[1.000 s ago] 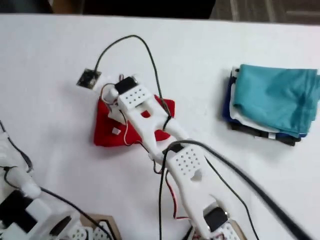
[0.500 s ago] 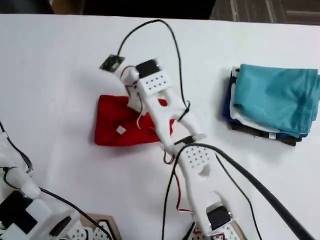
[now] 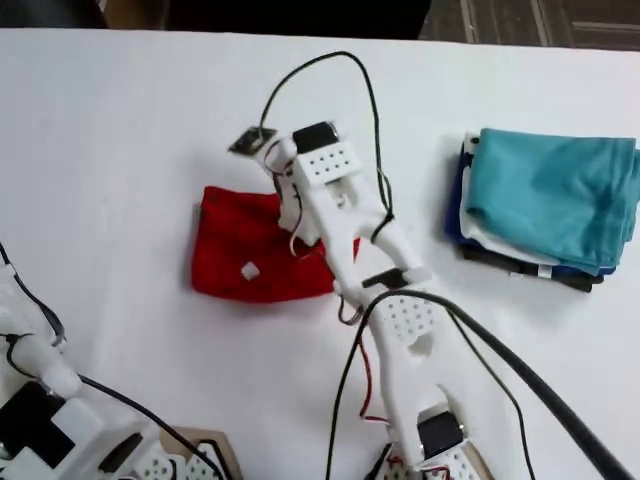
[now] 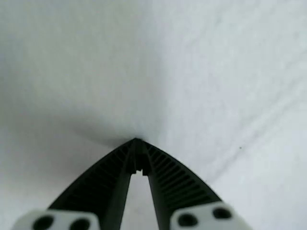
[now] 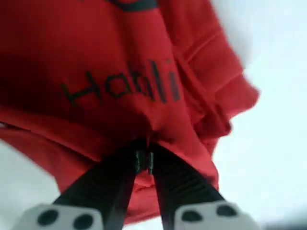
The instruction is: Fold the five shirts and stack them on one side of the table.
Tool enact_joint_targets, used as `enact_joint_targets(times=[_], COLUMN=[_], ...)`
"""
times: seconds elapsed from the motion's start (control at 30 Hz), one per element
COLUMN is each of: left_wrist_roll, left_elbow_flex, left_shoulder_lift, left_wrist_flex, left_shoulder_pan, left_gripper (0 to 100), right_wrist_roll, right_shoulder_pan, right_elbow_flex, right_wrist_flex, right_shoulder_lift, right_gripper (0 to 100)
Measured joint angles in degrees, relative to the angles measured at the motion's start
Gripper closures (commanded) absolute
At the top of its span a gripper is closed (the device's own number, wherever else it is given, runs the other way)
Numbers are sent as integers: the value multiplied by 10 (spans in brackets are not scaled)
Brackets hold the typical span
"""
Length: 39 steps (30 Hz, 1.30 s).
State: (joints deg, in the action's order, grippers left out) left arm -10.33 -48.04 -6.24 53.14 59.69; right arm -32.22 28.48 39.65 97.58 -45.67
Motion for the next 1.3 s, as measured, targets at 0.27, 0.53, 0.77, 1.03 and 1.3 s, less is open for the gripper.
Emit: enact_joint_targets(times=[0.27,0.53,0.77,1.03,1.3], left_wrist_roll=[0,0,0,0,0], left_elbow_flex=[0,0,0,0,0], left_shoulder_lift=[0,0,0,0,0], left_wrist_flex=[0,0,0,0,0], left_shoulder_pan=[0,0,0,0,0], left_gripper=[972,972,972,972,972], right_wrist_roll=[-1,-1,0,-1,-1], right_shoulder_pan=[7,7,18,52,90], right_elbow_flex=[-200,-265,-265,-280,-280], right_wrist_flex=[-1,-10,-38,-114,-33], right_shoulder_lift=[184,229,229,229,229], right_gripper=[978,974,976,977,977])
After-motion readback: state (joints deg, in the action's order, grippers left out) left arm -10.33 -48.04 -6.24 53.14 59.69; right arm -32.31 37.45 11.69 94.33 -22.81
